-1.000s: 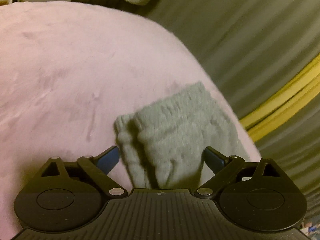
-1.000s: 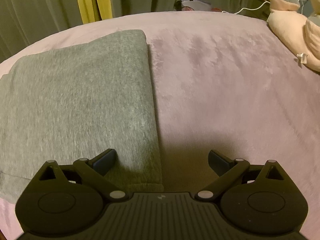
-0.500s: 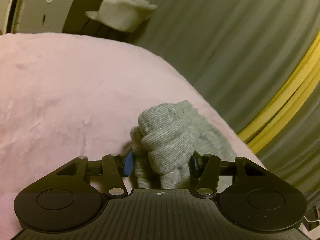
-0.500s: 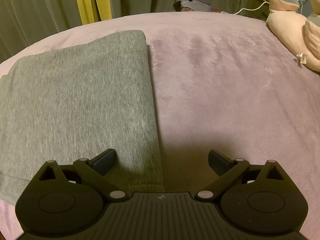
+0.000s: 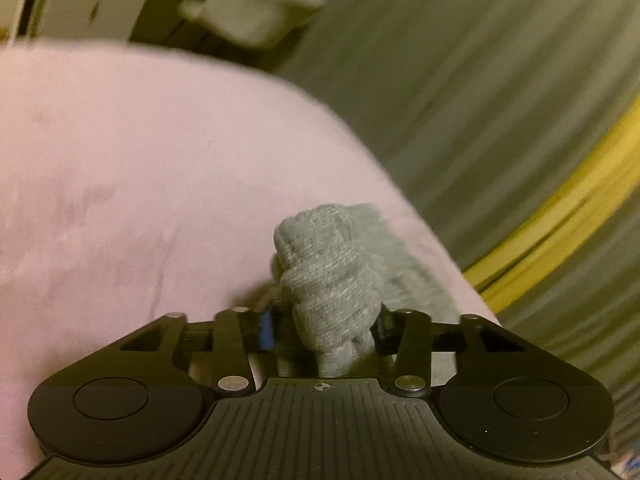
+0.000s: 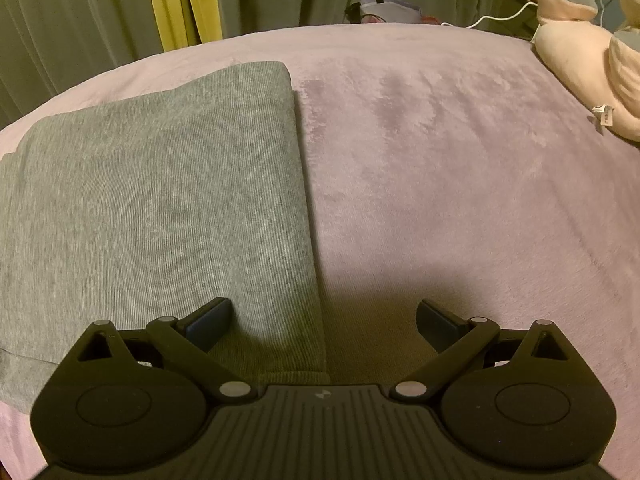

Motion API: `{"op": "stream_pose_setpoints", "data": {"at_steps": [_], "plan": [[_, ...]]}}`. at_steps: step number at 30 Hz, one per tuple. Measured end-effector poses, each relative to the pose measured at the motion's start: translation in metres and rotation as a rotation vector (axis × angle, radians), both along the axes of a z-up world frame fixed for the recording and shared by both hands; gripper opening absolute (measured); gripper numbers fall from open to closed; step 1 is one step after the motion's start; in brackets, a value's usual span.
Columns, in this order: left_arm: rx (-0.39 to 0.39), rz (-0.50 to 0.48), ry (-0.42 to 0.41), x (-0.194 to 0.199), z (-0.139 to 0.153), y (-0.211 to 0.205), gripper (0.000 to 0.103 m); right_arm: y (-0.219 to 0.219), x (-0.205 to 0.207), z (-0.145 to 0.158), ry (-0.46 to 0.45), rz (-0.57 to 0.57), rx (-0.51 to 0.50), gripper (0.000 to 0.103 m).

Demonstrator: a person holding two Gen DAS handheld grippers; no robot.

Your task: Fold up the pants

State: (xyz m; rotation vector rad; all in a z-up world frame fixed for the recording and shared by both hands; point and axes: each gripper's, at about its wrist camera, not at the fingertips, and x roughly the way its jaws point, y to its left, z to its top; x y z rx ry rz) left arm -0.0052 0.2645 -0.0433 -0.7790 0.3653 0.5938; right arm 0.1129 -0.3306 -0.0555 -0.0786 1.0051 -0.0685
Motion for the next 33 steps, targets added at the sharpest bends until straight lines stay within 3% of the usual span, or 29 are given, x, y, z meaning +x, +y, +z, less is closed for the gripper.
{"op": "stream_pose_setpoints", "data": {"at_steps": [3,9,13,16,21,25,27,29,30,33], "plan": [[0.111,-0.044,-0.020,0.001,0.033,-0.022,0.042,0.000,0.000,0.001,-0.002,0.001,0.000,0.099],[0.269,-0.175,-0.154,0.000,0.102,-0.073,0.041,-0.001,-0.002,0.002,-0.012,-0.002,0.005,0.099],[0.384,-0.299,-0.218,0.010,0.140,-0.131,0.041,-0.005,-0.003,0.005,-0.022,-0.012,0.029,0.099],[0.484,-0.422,-0.227,0.031,0.152,-0.188,0.041,-0.011,-0.003,0.006,-0.029,-0.034,0.062,0.099],[0.568,-0.673,-0.155,0.075,0.127,-0.295,0.042,-0.024,-0.005,0.011,-0.048,-0.077,0.116,0.099],[0.641,-0.824,0.038,0.101,0.071,-0.370,0.043,-0.034,-0.009,0.013,-0.061,-0.110,0.159,0.099],[0.742,-0.867,0.116,0.104,0.043,-0.399,0.047,-0.039,-0.011,0.014,-0.063,-0.125,0.185,0.099],[0.890,-0.911,0.166,0.097,0.028,-0.429,0.061,-0.044,-0.011,0.014,-0.060,-0.139,0.216,0.099],[0.920,-0.933,0.193,0.096,0.021,-0.434,0.061,-0.046,-0.010,0.013,-0.056,-0.147,0.231,0.099],[0.851,-1.009,0.223,0.092,0.019,-0.437,0.071,-0.053,-0.007,0.010,-0.041,-0.168,0.275,0.099]]}}
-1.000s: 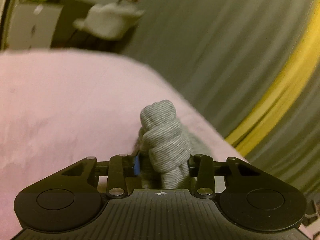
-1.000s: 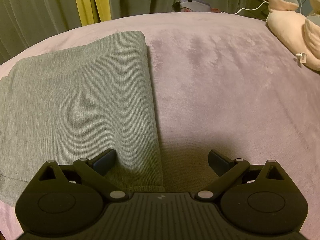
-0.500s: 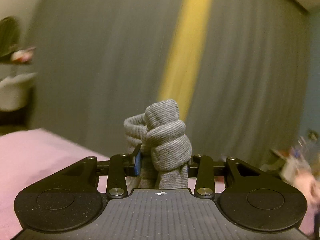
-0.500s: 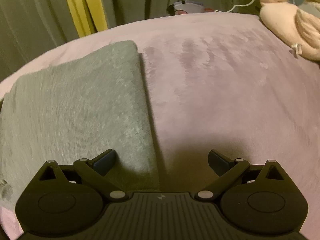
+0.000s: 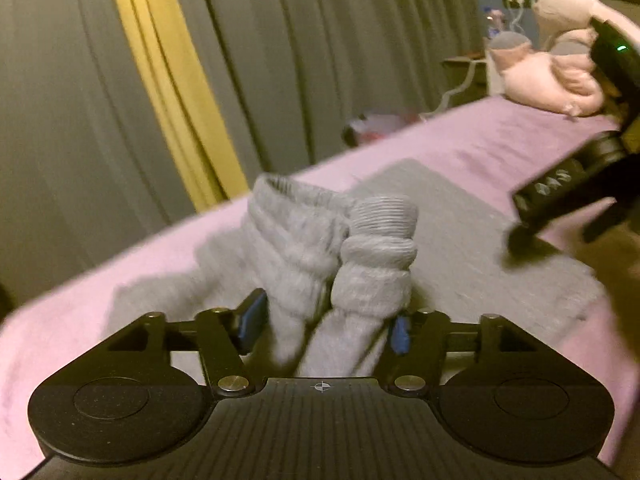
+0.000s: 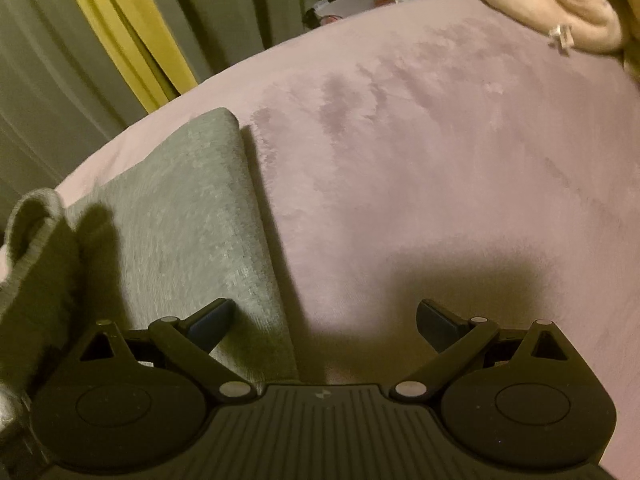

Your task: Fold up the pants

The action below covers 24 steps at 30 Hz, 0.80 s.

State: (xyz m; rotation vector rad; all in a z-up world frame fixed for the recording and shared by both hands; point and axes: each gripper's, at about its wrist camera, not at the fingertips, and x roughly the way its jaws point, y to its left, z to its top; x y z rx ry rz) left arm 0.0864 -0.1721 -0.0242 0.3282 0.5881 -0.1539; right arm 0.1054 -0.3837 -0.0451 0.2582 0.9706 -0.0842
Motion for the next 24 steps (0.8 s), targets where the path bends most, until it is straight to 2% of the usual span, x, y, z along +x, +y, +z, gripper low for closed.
{"op": "stream_pose_setpoints", "data": {"at_steps": [2,4,6,9,12,14,17,20,22,24], "plan": [[-0.085,-0.022,0.033,-0.005,0.007,0.009,0.084,-0.003,0.001,-0.001,0.007,-0.009,0.022,0.099],[-0.181,-0.049,0.063,-0.013,0.013,0.031,0.092,-0.005,0.000,-0.001,0.008,-0.012,0.032,0.099],[-0.251,-0.047,0.060,-0.020,0.021,0.046,0.094,-0.006,-0.001,-0.001,0.005,-0.011,0.031,0.099],[-0.283,0.018,0.025,-0.031,0.030,0.082,0.095,-0.005,-0.002,0.000,-0.006,-0.004,0.025,0.099],[-0.274,0.142,-0.013,-0.040,0.030,0.119,0.096,-0.005,-0.003,0.002,-0.036,0.015,0.025,0.099],[-0.298,0.265,0.009,-0.041,0.022,0.145,0.096,-0.002,-0.007,0.006,-0.074,0.038,0.027,0.099],[-0.413,0.454,0.059,-0.042,0.009,0.183,0.096,0.005,-0.016,0.015,-0.161,0.105,0.042,0.099],[-0.542,0.598,0.123,-0.041,-0.003,0.212,0.096,0.019,-0.031,0.028,-0.276,0.192,0.027,0.099],[-0.547,0.645,0.154,-0.041,-0.007,0.216,0.096,0.028,-0.040,0.033,-0.331,0.251,0.028,0.099],[-0.521,0.660,0.168,-0.040,-0.008,0.216,0.096,0.040,-0.044,0.033,-0.338,0.303,0.031,0.099]]}}
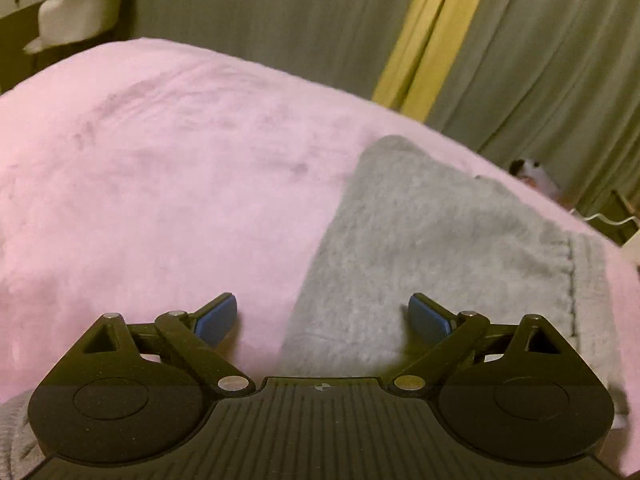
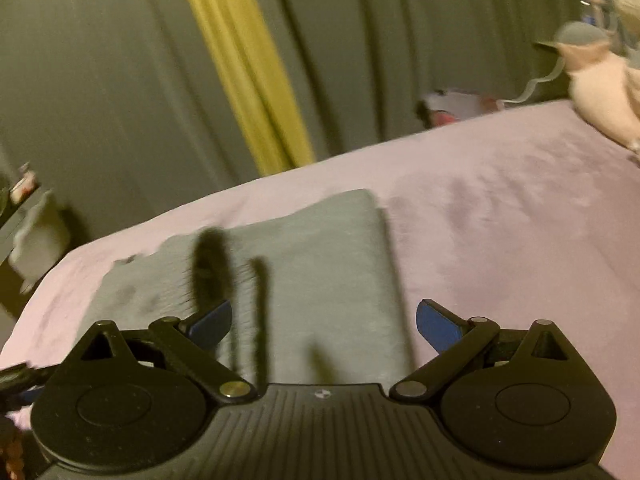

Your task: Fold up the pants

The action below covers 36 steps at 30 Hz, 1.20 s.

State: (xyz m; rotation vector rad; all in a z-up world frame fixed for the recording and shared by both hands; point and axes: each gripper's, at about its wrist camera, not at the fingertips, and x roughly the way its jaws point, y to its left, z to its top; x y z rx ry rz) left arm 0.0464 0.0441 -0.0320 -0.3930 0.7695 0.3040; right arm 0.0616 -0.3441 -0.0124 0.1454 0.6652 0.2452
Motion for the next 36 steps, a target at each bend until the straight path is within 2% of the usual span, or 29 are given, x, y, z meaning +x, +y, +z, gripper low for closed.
{"op": "stream_pose_setpoints", "data": {"at_steps": [4,6,7,8,14,22,28,33,36], "plan": [[0.021,-0.011,0.012,0.001,0.003,-0.004,0.096,0.017,0.007,-0.009,0.092,0.106,0.033,0.099],[0.019,0.000,0.040,0.002,-0.002,-0.004,0.096,0.017,0.018,-0.020,0.215,0.131,0.090,0.099],[0.017,0.009,0.057,0.005,-0.005,-0.004,0.096,0.017,0.027,-0.030,0.303,0.117,0.099,0.099],[0.015,0.017,0.069,0.005,-0.006,-0.003,0.096,0.017,0.033,-0.037,0.350,0.112,0.089,0.099],[0.002,0.040,0.094,0.009,-0.013,-0.001,0.097,0.029,0.033,-0.037,0.323,0.127,0.011,0.099],[0.029,0.048,0.106,0.009,-0.012,-0.007,0.098,0.021,0.036,-0.040,0.319,0.118,0.039,0.099],[0.027,0.054,0.110,0.009,-0.013,-0.006,0.098,0.024,0.030,-0.042,0.270,0.109,0.029,0.099],[0.046,0.047,0.111,0.009,-0.012,-0.008,0.098,0.021,0.028,-0.040,0.274,0.106,0.056,0.099],[0.053,0.046,0.115,0.009,-0.012,-0.008,0.098,0.016,0.030,-0.038,0.282,0.103,0.106,0.099]]}}
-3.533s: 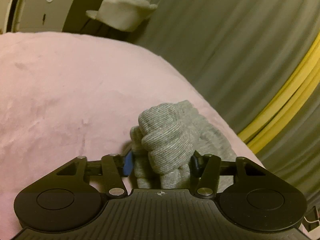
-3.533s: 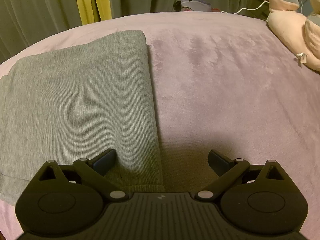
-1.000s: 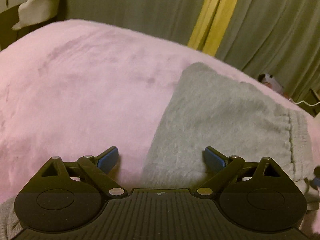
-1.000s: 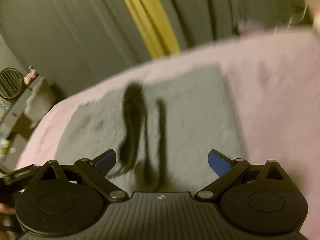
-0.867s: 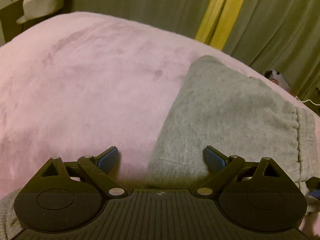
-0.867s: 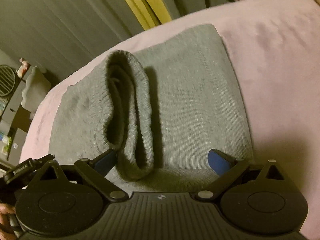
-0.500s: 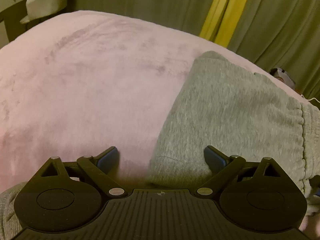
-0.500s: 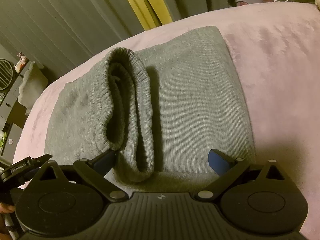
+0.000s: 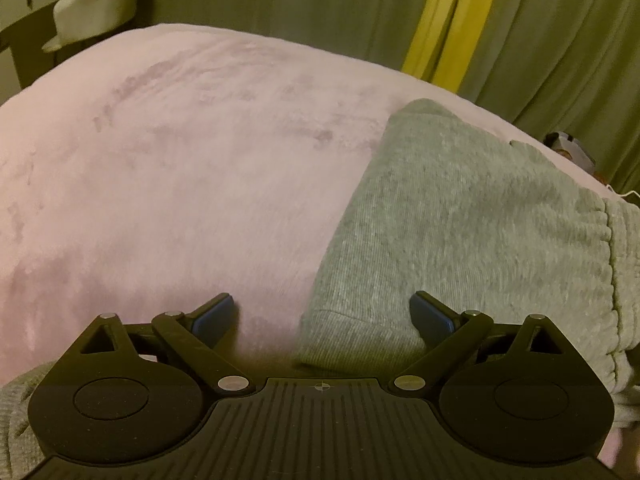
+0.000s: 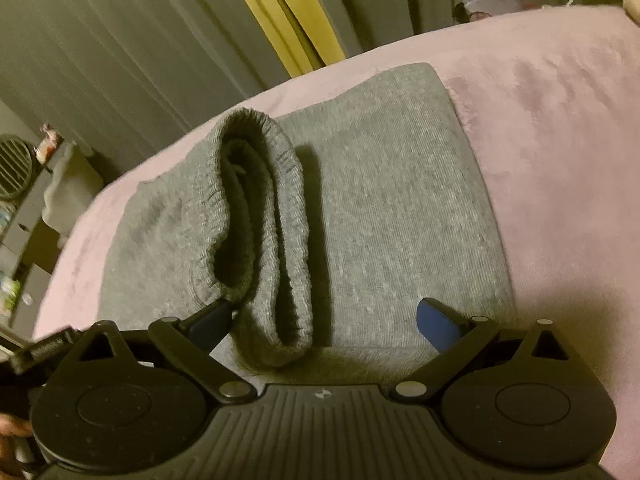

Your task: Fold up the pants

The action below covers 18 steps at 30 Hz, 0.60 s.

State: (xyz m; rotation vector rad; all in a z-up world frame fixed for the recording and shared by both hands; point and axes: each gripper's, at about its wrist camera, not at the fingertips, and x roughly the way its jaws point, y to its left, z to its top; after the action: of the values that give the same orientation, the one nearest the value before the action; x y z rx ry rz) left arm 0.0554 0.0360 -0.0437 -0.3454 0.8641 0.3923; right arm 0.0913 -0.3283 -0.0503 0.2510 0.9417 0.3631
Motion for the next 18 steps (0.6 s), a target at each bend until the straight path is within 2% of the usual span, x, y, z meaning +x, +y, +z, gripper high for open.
{"op": "stream_pose_setpoints", "data": {"at_steps": [3,10,12,15,18], "plan": [[0.031,-0.005,0.002,-0.002,0.004,-0.003,0.098,-0.010,0.001,0.000,0.019,-0.018,0.082,0.099],[0.222,0.036,-0.028,-0.010,0.024,-0.005,0.099,-0.029,0.009,0.001,0.059,-0.091,0.277,0.099],[0.206,0.070,-0.023,-0.008,0.021,0.002,0.099,-0.033,0.016,-0.003,0.087,-0.116,0.300,0.099],[0.133,0.116,0.027,-0.001,0.012,0.016,0.099,-0.030,0.024,-0.005,0.104,-0.119,0.290,0.099],[0.135,0.147,0.013,0.000,0.012,0.018,0.099,-0.020,0.032,-0.002,0.104,-0.100,0.281,0.099]]}}
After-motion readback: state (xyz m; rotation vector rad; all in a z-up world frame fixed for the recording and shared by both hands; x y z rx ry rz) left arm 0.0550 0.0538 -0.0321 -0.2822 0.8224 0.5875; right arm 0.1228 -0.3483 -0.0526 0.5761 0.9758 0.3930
